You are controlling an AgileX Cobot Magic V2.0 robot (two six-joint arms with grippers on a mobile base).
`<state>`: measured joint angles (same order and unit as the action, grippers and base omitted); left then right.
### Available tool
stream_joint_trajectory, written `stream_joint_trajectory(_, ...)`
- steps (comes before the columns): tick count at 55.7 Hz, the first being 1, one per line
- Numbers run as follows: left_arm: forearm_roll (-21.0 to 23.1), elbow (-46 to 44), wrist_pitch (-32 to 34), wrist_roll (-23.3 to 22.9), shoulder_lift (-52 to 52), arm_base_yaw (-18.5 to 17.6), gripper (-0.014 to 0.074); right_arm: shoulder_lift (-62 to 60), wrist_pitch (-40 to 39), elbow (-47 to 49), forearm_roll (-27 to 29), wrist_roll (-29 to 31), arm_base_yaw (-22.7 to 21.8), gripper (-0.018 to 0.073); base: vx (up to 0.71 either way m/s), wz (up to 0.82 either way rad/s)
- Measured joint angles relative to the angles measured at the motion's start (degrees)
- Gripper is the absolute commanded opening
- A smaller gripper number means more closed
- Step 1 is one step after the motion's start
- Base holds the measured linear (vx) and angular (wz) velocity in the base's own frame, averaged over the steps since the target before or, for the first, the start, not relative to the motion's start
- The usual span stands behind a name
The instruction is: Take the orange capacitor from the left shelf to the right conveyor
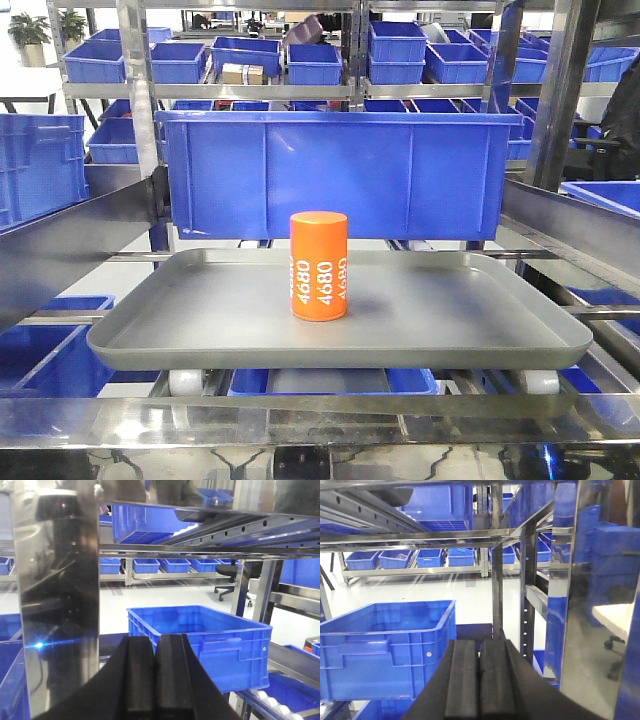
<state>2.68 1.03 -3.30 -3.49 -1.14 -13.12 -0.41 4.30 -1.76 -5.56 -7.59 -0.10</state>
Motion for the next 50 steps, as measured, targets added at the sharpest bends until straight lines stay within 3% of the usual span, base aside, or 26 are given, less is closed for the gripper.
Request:
stream_joint_trajectory(21, 0.0, 0.0, 0.0, 0.0, 0.0, 0.0, -0.0006, 0.0, -0.7, 0.0, 0.0, -0.1, 0.0, -0.0012, 0.00, 0.00)
stream_joint_trajectory(36, 0.0, 0.0, 0.0, 0.0, 0.0, 0.0, -0.0006, 0.0, -10.6, 1.1, 0.0, -0.2, 0.0, -0.0012, 0.00, 0.00)
stream_joint_trajectory(50, 0.0, 0.0, 0.0, 0.0, 0.0, 0.0, -0.0006, 5.6, -2.5, 21.9, -0.2, 3.3, 0.0, -0.0012, 0.00, 0.00)
